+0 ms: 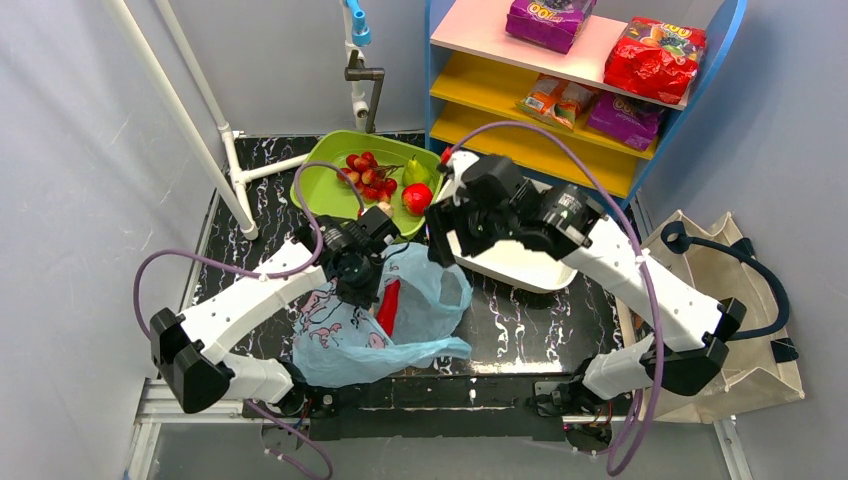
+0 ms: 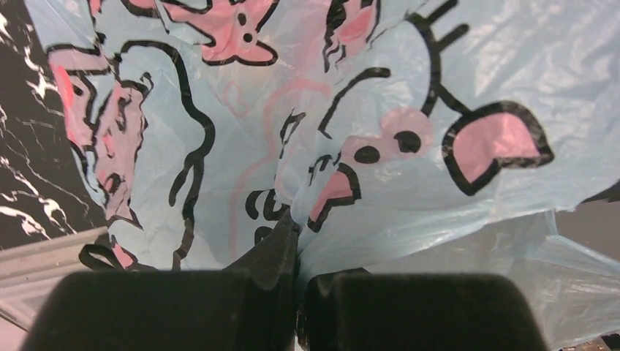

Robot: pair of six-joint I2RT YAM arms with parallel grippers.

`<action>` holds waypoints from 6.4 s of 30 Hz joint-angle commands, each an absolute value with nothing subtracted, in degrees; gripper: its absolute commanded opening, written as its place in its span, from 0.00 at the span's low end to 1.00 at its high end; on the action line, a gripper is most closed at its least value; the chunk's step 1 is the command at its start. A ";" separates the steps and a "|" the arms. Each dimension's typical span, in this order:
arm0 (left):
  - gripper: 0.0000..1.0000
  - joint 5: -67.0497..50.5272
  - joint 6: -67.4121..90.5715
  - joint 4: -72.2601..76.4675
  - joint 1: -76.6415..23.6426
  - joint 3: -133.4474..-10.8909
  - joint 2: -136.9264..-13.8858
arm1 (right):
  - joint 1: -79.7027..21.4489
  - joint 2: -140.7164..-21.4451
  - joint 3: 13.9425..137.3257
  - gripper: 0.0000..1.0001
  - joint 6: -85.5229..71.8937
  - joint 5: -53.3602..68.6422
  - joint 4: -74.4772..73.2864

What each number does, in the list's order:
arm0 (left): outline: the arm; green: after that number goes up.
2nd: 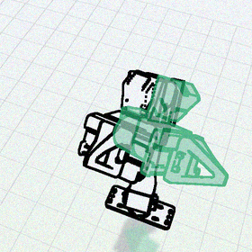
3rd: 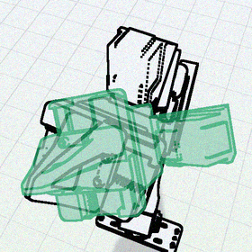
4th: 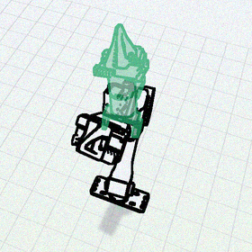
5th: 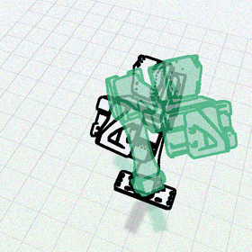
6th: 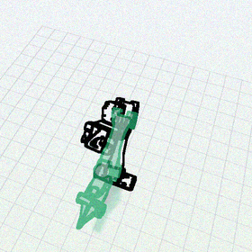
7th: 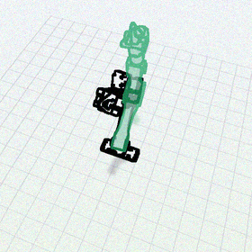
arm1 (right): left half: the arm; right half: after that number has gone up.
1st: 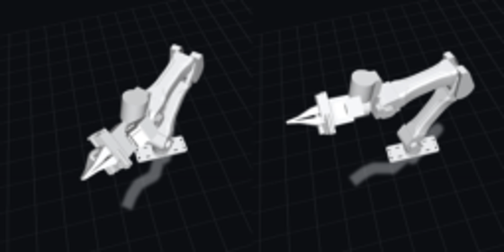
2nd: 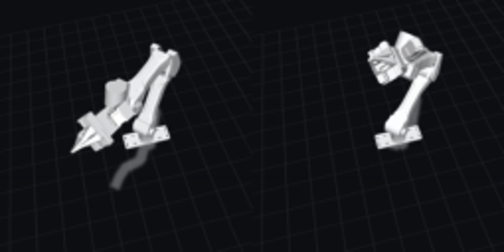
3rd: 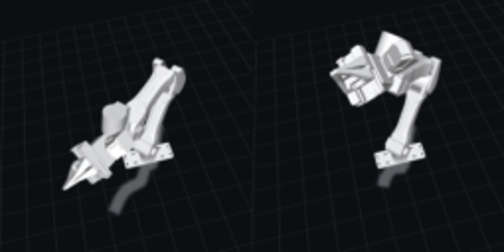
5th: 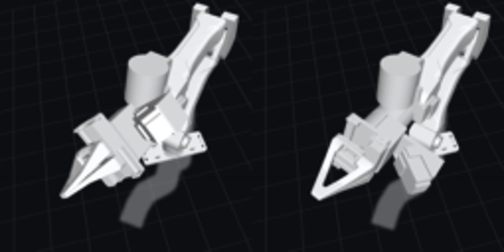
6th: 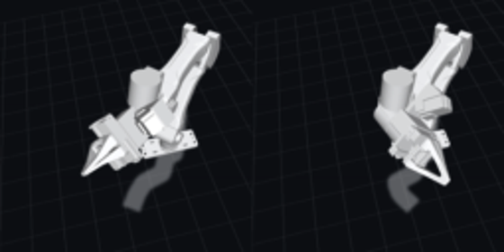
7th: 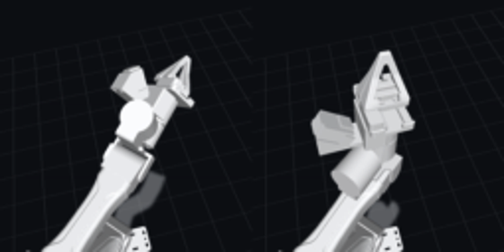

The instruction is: Place the food into the grocery bag and tie it

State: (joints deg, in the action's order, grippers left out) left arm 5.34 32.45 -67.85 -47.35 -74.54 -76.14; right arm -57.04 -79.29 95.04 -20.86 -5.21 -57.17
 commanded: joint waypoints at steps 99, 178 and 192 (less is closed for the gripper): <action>0.00 5.37 27.80 -72.03 -40.50 -74.67 -72.81 | -40.30 -118.19 132.31 0.54 -8.34 -5.86 -40.17; 0.00 1.13 31.80 -63.88 -40.50 -75.99 -72.64 | -54.51 -76.68 84.12 0.91 -23.67 16.05 -39.29; 0.00 -1.60 36.75 -61.40 -40.52 -63.82 -64.74 | -45.01 -88.62 100.31 0.92 -24.70 6.81 -42.84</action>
